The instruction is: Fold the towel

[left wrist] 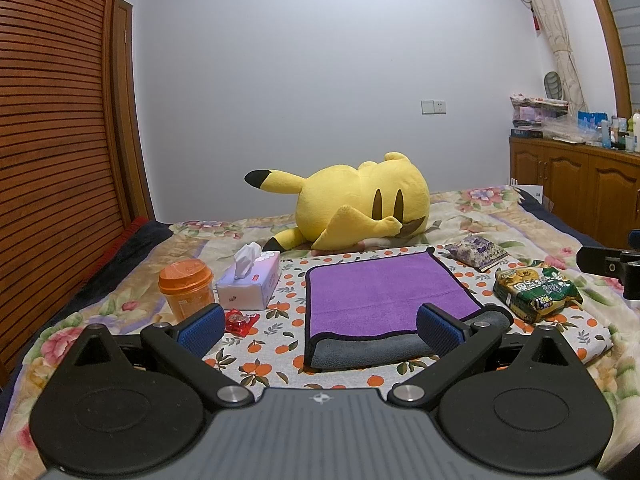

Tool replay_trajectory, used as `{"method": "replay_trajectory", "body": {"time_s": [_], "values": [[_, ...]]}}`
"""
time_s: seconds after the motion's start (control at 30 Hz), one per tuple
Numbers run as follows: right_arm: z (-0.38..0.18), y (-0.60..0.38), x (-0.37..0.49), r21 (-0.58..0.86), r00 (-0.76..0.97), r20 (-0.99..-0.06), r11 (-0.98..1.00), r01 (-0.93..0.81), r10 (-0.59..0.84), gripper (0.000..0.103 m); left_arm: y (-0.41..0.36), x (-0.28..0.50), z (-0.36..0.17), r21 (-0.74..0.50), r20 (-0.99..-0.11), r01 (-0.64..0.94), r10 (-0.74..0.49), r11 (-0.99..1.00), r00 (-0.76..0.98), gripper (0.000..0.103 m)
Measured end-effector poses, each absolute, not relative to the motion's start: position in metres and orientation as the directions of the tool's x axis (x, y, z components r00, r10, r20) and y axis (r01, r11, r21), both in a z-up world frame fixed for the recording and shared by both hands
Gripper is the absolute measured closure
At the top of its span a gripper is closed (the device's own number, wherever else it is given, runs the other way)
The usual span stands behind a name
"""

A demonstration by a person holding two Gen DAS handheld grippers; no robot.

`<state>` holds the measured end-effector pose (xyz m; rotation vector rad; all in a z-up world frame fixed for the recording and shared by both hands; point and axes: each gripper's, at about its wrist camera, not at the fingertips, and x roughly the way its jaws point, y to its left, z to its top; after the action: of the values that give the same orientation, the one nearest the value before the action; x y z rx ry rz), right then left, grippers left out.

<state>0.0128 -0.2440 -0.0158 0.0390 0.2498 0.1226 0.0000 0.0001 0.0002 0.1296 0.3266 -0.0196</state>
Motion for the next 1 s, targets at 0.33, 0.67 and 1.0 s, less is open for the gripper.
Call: {"method": "replay_trajectory", "body": {"time_s": [0.33, 0.67, 1.0], "values": [[-0.019, -0.241, 0.018, 0.041, 0.956, -0.262, 0.991, -0.126, 0.133, 0.000, 0.002, 0.005, -0.003, 0.142, -0.349, 0.048, 0.005, 0.989, 0.937, 0.000], [-0.025, -0.235, 0.031, 0.018, 0.945, -0.296, 0.990, -0.137, 0.137, 0.000, -0.001, 0.020, -0.011, 0.141, -0.413, 0.066, -0.002, 0.988, 0.911, 0.000], [-0.032, -0.238, 0.043, 0.037, 0.931, -0.339, 0.991, -0.132, 0.137, 0.000, -0.002, 0.044, -0.023, 0.137, -0.460, 0.075, -0.004, 0.988, 0.888, 0.000]]}}
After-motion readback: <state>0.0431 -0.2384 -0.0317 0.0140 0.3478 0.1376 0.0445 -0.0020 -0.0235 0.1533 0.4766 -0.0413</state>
